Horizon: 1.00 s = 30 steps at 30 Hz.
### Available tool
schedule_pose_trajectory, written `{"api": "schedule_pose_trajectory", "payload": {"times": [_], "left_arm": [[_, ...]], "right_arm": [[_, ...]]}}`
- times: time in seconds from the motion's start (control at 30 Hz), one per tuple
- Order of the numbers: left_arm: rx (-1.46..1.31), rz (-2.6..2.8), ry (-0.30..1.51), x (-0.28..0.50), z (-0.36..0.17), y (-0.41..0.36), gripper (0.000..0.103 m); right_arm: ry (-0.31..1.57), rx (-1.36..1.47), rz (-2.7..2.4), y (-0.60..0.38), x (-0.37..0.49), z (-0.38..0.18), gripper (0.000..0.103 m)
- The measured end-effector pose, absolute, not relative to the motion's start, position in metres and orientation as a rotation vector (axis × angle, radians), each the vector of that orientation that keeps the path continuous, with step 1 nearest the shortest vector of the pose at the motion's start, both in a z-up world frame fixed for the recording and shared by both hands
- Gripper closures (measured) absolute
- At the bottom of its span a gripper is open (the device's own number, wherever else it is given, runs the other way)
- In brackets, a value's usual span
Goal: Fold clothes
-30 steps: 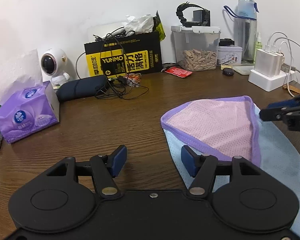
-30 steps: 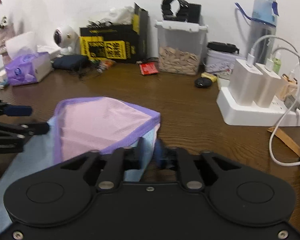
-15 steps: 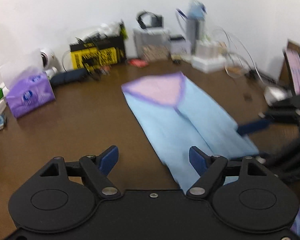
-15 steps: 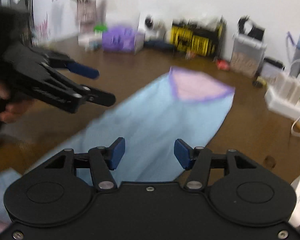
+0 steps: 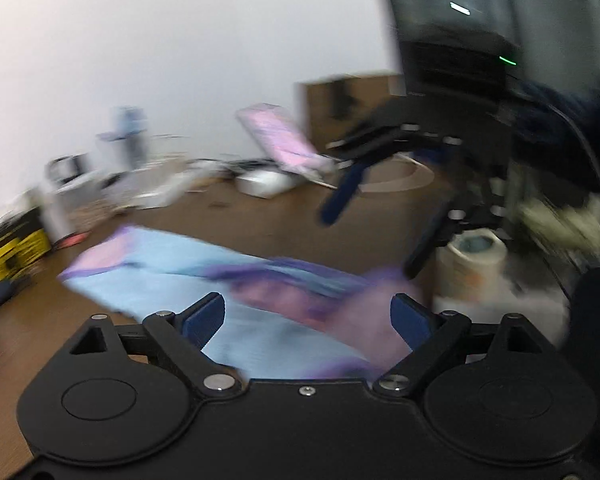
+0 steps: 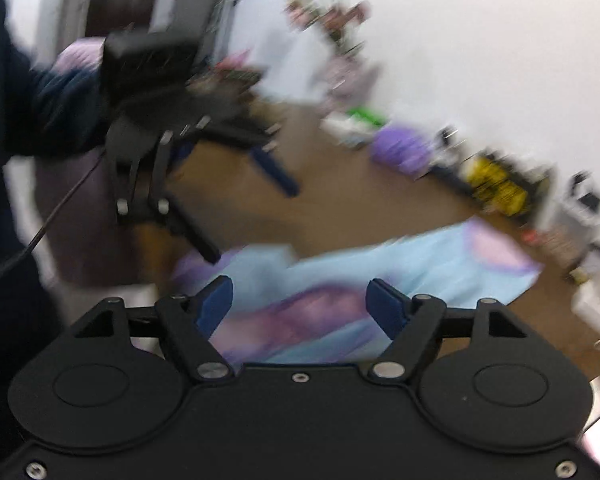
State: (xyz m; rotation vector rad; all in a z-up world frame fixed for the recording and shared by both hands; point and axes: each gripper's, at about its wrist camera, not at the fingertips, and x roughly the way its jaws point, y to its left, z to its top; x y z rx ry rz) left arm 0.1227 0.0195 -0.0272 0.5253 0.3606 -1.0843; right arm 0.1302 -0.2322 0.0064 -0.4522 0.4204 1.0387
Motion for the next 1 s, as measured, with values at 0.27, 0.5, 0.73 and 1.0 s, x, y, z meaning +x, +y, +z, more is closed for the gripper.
{"api": "schedule_pose_trajectory", "payload": {"times": [0.27,0.5,0.73,1.0], "left_arm": [[0.415,-1.035,0.578,0.145,-0.043,0.008,0.081],[0.402,-0.984,0.413,0.164,-0.017,0.002,0.092],[0.380,-0.879,0.323,0.264,0.016,-0.025,0.092],[0.304,-0.770,0.541,0.367,-0.053,-0.050,0.092]], "right_arm": [[0.537,-0.380,1.073,-0.227,0.139,-0.019,0.063],[0.406,-0.362,1.032,-0.245,0.157,0.012,0.095],[0.321,-0.387,0.891,-0.250,0.259,0.056,0.095],[0.542,-0.412,0.769,-0.222,0.386,0.000,0.075]]}}
